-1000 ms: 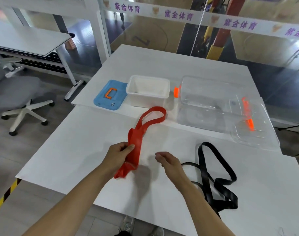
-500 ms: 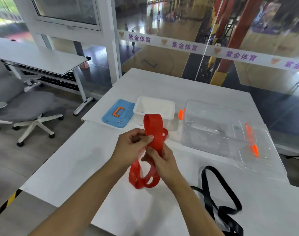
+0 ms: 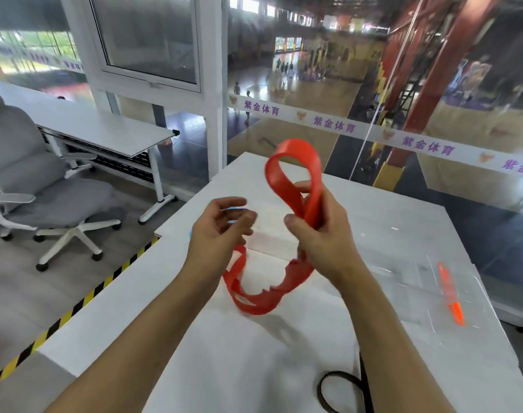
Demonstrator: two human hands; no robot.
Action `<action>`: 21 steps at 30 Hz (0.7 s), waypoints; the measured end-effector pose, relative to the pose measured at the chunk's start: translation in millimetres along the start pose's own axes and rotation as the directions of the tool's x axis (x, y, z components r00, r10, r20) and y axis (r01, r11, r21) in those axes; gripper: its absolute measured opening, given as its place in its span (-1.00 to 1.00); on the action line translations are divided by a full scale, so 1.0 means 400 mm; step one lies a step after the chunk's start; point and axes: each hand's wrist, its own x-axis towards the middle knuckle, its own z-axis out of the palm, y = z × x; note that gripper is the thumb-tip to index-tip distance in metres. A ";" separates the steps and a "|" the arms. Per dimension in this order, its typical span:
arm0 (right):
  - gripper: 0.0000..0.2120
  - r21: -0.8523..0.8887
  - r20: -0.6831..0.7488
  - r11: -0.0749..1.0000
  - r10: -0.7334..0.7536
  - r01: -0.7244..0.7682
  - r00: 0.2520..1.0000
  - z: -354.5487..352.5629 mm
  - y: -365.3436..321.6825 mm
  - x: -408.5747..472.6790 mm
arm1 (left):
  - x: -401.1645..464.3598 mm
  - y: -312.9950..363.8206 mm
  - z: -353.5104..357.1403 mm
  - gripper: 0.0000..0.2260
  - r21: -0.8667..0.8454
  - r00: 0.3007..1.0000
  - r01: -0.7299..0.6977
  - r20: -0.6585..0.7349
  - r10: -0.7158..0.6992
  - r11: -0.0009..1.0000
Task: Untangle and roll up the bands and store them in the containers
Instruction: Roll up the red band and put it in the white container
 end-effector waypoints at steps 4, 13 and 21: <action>-0.74 0.090 0.025 0.994 -0.072 0.069 0.997 -0.047 -0.039 0.015 | 0.023 -0.004 -0.044 -0.64 -0.012 1.000 -0.007 -0.009 0.007 1.000; -0.75 -0.039 0.287 0.998 0.050 -0.040 0.957 -0.096 -0.048 0.077 | 0.022 -0.037 -0.045 -0.63 -0.001 0.999 -0.004 0.052 0.004 1.000; -0.83 -0.392 0.471 0.889 0.414 -0.235 0.779 -0.029 0.161 0.012 | 0.013 -0.062 -0.051 -0.37 0.427 0.956 -0.221 0.274 0.108 0.877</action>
